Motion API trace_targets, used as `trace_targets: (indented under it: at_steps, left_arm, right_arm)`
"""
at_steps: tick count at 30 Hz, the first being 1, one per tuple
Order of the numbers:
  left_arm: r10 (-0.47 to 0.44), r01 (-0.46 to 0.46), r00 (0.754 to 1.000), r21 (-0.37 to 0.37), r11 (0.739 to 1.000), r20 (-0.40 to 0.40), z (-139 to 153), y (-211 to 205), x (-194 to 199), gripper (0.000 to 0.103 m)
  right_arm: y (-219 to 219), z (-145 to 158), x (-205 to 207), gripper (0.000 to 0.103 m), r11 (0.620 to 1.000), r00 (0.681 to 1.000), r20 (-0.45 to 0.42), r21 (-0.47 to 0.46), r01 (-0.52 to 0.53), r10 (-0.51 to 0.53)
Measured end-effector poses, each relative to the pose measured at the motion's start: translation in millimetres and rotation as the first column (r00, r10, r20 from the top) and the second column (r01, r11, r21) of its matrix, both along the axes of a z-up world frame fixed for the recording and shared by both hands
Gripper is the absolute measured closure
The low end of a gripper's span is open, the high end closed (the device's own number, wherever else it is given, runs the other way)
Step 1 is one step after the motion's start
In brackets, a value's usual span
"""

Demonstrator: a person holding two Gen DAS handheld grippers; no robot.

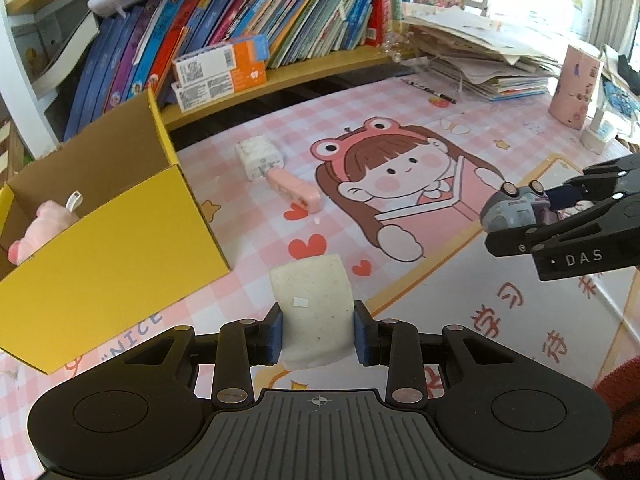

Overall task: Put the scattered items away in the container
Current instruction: 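Carry the sponge in the left tool and the truck in the right tool to the yellow box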

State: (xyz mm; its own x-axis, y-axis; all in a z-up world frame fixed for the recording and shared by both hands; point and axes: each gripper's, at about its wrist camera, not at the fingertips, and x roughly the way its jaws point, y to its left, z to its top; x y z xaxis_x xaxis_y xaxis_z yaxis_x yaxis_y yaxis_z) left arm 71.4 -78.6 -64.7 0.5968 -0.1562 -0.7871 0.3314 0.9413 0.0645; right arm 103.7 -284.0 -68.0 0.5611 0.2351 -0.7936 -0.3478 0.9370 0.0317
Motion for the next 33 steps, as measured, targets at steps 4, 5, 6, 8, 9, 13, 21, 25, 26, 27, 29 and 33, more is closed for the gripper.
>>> trace_targets:
  at_steps: [4,5,6,8,9,13,21,25,26,27,29,33]
  left_arm:
    - [-0.019,0.019,1.0,-0.001,1.0,0.019,5,-2,-7,0.071]
    - [-0.02,0.02,0.999,-0.002,1.0,0.025,6,-2,-8,0.071]
    - [-0.021,0.021,0.999,-0.003,1.0,0.031,7,-1,-9,0.071]
    - [-0.023,0.023,0.999,-0.005,1.0,0.04,10,0,-12,0.071]
    - [-0.025,0.025,0.999,-0.007,1.0,0.044,11,0,-14,0.071]
    - [-0.032,0.033,0.998,-0.012,0.999,0.058,15,3,-20,0.071]
    - [-0.024,0.025,0.997,-0.014,1.0,0.074,22,17,-33,0.071]
    - [-0.004,0.006,0.997,-0.014,1.0,0.076,24,28,-38,0.071]
    - [0.001,0.0,0.997,-0.015,1.0,0.077,25,31,-39,0.071]
    - [0.006,-0.005,0.997,-0.016,1.0,0.078,25,34,-41,0.071]
    - [0.017,-0.015,0.997,-0.019,1.0,0.082,26,40,-43,0.071]
    - [0.038,-0.035,0.995,-0.033,0.999,0.089,28,52,-47,0.071]
  right_arm:
    - [1,5,-9,0.043,1.0,1.0,0.018,0.001,-0.002,0.002]
    - [2,7,-11,0.043,1.0,1.0,0.023,0.0,-0.002,0.002]
    - [2,8,-13,0.043,1.0,1.0,0.027,0.0,-0.002,0.002]
    - [3,10,-18,0.043,1.0,0.999,0.036,-0.001,-0.001,0.001]
    - [3,11,-20,0.043,1.0,0.999,0.04,-0.002,0.001,0.0]
    - [5,16,-28,0.043,1.0,0.999,0.053,-0.005,0.006,-0.006]
    - [20,21,-38,0.043,1.0,0.998,0.063,-0.004,-0.013,0.013]
    - [33,23,-41,0.043,0.999,0.997,0.068,-0.006,-0.039,0.039]
    - [37,23,-41,0.043,0.999,0.997,0.069,-0.007,-0.046,0.046]
    - [41,24,-42,0.043,0.999,0.996,0.07,-0.007,-0.053,0.053]
    - [48,24,-43,0.043,0.998,0.995,0.068,-0.012,-0.068,0.069]
    - [64,24,-44,0.043,0.994,0.992,0.061,-0.031,-0.107,0.109]
